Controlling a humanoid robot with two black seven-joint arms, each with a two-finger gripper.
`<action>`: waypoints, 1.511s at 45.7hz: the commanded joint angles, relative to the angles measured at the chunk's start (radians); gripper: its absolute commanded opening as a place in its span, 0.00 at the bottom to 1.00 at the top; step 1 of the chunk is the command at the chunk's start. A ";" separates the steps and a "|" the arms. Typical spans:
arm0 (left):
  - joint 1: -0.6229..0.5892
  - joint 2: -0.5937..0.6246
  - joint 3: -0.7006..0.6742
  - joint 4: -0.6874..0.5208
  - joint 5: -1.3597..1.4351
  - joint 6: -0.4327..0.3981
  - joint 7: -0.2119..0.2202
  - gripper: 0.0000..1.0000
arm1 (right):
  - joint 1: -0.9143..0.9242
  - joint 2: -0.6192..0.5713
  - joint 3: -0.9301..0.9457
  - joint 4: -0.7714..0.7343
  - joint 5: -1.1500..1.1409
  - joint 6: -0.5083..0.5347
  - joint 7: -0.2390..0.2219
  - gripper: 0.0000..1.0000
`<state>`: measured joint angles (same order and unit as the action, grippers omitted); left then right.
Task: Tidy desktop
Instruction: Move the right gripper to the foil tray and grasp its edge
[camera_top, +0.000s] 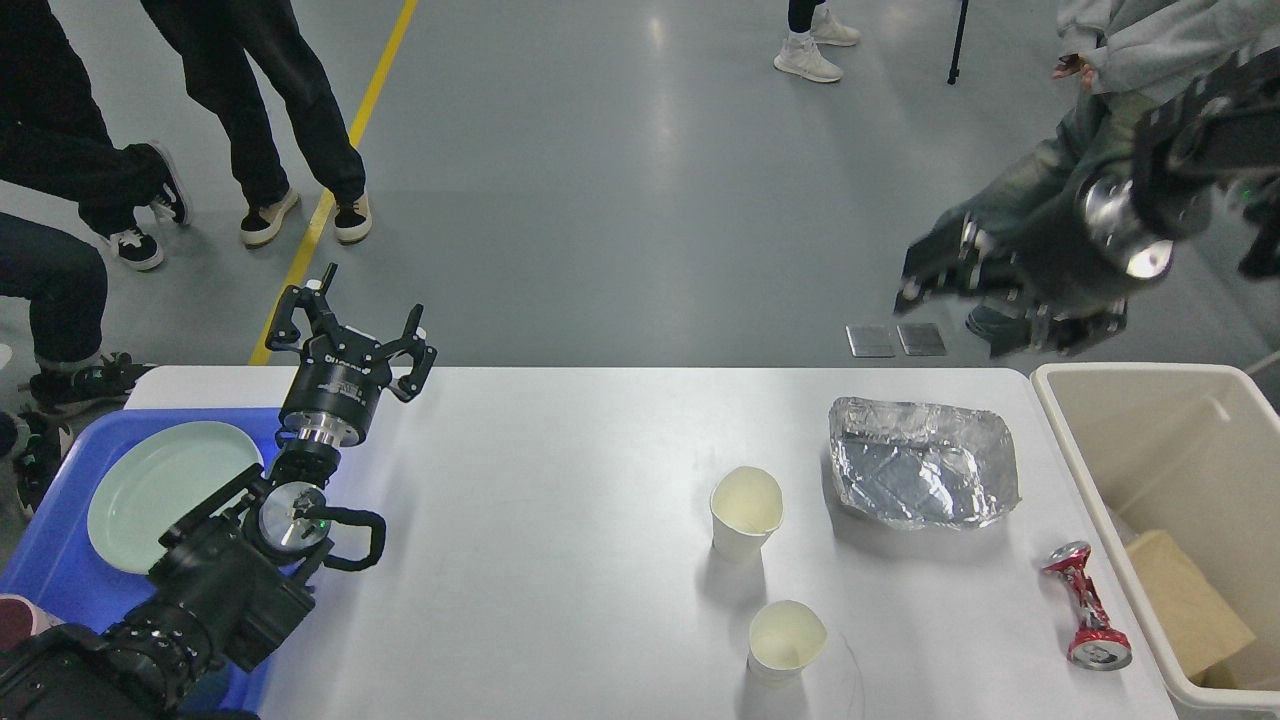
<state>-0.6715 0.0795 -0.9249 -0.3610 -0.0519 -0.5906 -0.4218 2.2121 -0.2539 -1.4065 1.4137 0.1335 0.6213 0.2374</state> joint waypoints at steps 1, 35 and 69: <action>0.000 0.000 0.000 0.001 0.000 0.000 -0.002 0.97 | 0.086 0.079 0.050 0.171 -0.002 -0.006 -0.015 1.00; 0.000 0.000 0.000 0.001 0.000 0.000 0.000 0.97 | -0.298 -0.071 -0.011 0.082 0.004 -0.287 -0.018 1.00; 0.001 0.000 0.000 0.001 0.000 0.000 0.000 0.97 | -0.514 -0.117 0.086 0.133 0.406 -0.611 -0.020 1.00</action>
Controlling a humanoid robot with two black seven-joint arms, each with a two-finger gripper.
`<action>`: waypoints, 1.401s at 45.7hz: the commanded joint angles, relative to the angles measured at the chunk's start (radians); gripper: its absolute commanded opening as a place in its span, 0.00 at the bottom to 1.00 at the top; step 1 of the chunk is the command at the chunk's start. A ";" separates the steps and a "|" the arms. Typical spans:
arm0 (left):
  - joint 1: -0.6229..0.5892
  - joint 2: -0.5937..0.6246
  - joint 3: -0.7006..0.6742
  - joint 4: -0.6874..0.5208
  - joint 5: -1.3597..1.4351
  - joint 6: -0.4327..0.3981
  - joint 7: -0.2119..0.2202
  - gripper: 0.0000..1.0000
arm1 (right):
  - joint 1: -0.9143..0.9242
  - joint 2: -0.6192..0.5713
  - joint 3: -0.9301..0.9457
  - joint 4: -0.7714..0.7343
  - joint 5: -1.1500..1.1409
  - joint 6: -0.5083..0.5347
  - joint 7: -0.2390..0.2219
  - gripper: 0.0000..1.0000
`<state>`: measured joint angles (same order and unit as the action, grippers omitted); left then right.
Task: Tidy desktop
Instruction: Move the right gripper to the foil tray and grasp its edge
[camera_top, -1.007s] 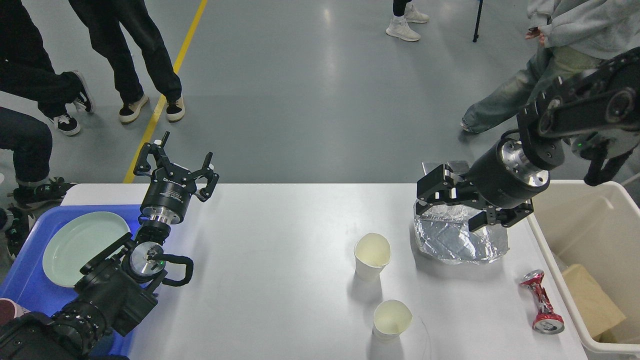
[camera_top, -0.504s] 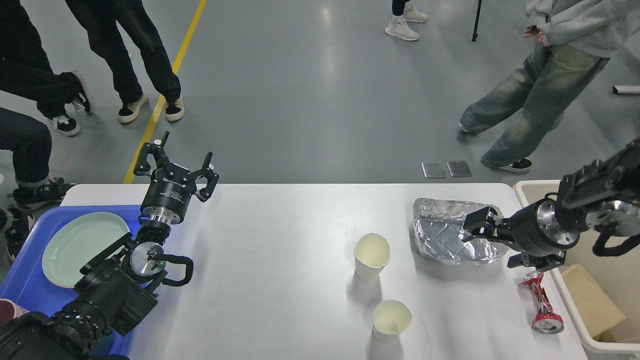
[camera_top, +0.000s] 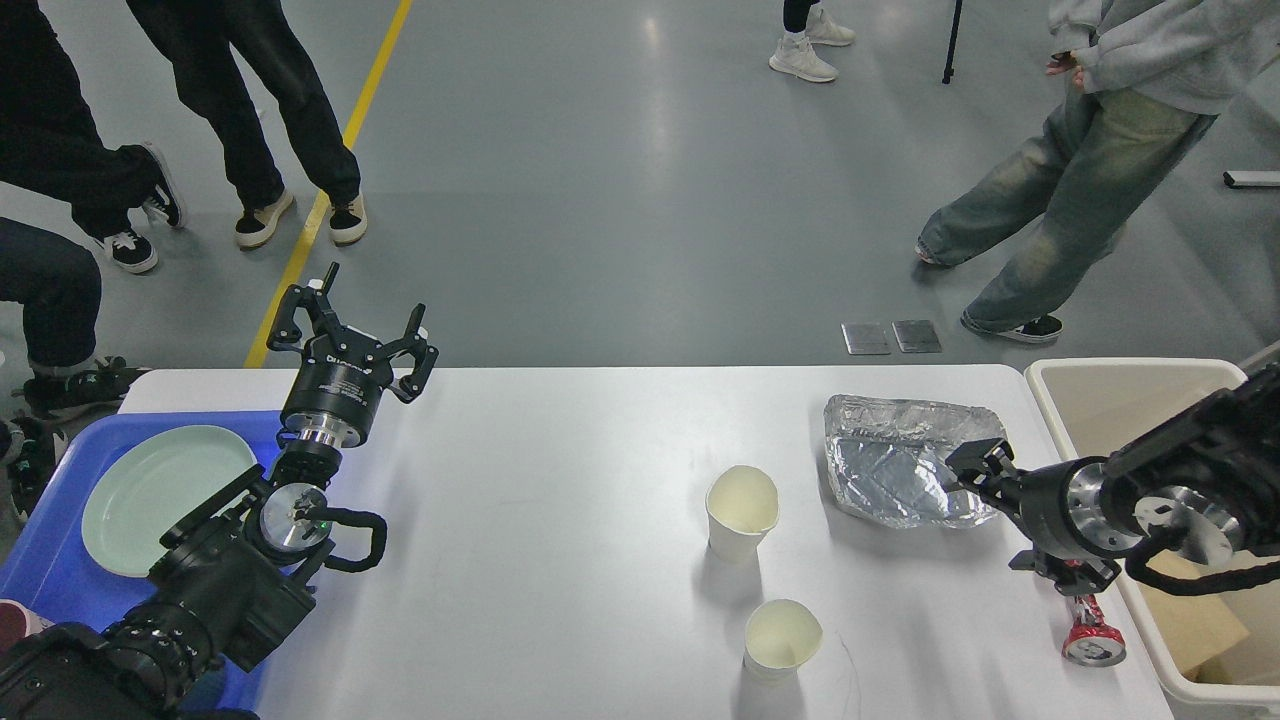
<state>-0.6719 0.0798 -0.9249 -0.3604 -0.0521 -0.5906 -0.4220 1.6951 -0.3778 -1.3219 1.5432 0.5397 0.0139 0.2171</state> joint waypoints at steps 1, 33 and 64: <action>0.000 0.000 0.000 0.000 0.000 0.000 0.000 0.97 | 0.001 0.008 0.001 0.003 0.000 -0.005 0.001 1.00; 0.006 0.000 -0.002 0.000 0.000 -0.003 -0.001 0.97 | -0.003 0.002 0.004 0.006 0.000 -0.028 0.002 1.00; 0.008 0.000 -0.002 0.000 0.000 -0.003 -0.001 0.97 | -0.241 0.034 0.089 -0.242 0.020 -0.060 0.001 1.00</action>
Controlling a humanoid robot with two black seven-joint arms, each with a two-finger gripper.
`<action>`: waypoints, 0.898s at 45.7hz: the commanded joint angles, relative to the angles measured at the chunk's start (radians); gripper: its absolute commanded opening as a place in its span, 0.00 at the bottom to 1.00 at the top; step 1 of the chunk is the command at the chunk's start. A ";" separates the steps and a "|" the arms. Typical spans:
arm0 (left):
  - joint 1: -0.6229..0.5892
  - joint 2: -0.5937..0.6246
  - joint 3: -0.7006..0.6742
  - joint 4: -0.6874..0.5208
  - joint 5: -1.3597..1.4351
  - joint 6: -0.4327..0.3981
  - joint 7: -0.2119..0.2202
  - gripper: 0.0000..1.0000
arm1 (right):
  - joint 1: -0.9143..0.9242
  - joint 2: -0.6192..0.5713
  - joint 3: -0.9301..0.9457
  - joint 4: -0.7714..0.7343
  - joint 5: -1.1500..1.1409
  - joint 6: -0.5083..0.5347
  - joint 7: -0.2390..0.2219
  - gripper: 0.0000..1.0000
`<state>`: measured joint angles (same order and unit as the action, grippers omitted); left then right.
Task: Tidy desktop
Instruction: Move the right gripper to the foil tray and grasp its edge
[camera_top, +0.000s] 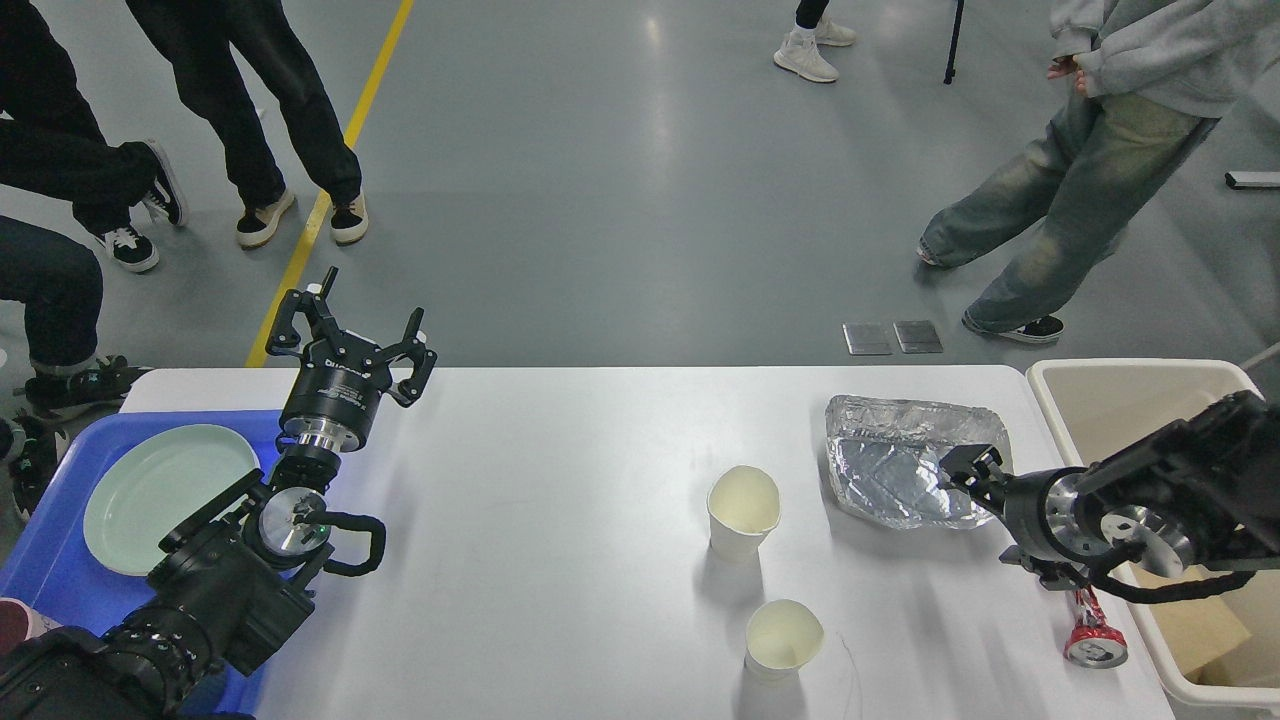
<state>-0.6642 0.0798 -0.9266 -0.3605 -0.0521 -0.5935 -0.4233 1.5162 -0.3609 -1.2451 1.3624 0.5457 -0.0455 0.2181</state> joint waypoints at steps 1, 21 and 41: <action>0.000 0.000 0.002 0.000 0.000 0.000 0.000 0.97 | -0.071 0.020 0.012 -0.069 0.022 -0.001 0.000 1.00; -0.002 0.002 0.002 0.000 0.000 0.001 0.000 0.97 | -0.251 0.033 0.056 -0.312 0.117 0.012 0.000 1.00; -0.002 0.002 0.002 0.000 0.000 0.003 0.000 0.97 | -0.427 0.128 0.131 -0.535 0.157 0.003 -0.002 0.37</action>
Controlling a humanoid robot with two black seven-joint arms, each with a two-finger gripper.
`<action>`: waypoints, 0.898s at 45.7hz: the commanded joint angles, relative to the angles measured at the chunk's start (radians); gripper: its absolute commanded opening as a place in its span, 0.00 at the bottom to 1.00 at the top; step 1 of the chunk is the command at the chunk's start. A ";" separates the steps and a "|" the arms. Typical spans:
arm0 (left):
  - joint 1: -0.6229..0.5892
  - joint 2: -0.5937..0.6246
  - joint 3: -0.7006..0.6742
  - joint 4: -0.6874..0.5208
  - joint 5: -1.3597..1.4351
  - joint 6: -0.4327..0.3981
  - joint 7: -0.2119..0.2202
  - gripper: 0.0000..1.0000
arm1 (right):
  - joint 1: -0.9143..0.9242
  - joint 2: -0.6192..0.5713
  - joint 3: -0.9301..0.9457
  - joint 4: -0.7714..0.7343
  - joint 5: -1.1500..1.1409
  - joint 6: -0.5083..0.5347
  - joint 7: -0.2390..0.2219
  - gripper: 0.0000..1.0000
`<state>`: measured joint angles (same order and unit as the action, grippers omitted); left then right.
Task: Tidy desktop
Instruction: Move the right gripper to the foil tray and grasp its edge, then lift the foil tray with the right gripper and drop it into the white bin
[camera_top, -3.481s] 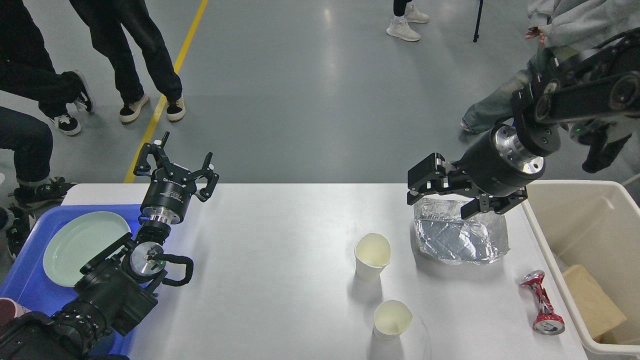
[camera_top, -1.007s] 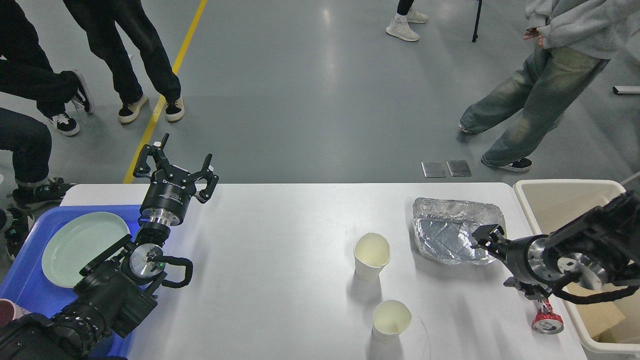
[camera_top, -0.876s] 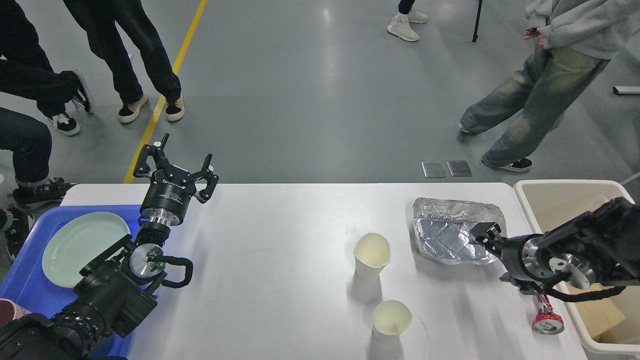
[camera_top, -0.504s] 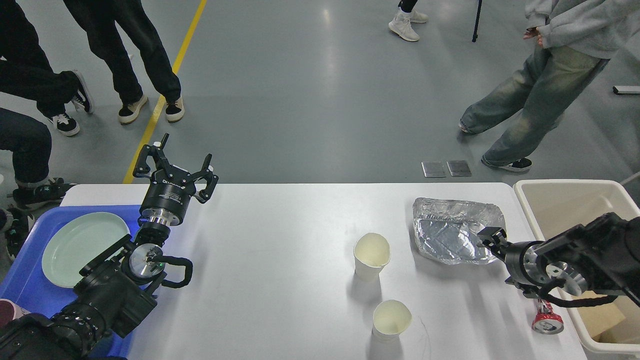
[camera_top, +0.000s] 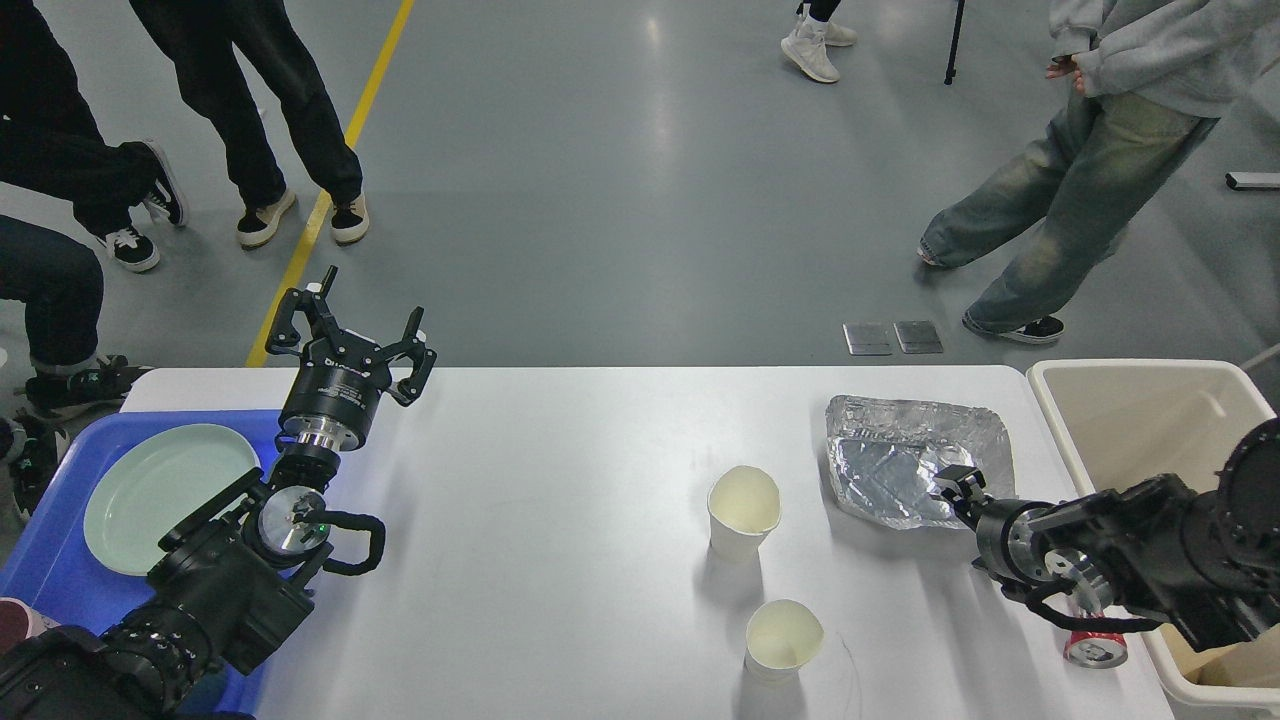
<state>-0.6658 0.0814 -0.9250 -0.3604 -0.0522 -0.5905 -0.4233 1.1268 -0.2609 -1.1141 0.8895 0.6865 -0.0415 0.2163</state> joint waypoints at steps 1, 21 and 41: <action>0.000 0.000 0.000 0.000 0.000 0.000 0.000 0.97 | -0.042 0.031 0.002 -0.069 0.018 -0.001 0.000 0.29; 0.000 0.000 -0.002 0.000 0.000 0.000 0.000 0.97 | -0.027 0.012 -0.023 -0.004 0.008 0.003 -0.005 0.00; 0.000 0.000 -0.002 0.000 0.000 0.000 0.000 0.97 | 0.347 -0.101 -0.254 0.333 -0.249 0.018 0.011 0.00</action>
<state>-0.6658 0.0813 -0.9265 -0.3606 -0.0521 -0.5905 -0.4233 1.3214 -0.3170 -1.2748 1.0972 0.6041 -0.0298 0.2212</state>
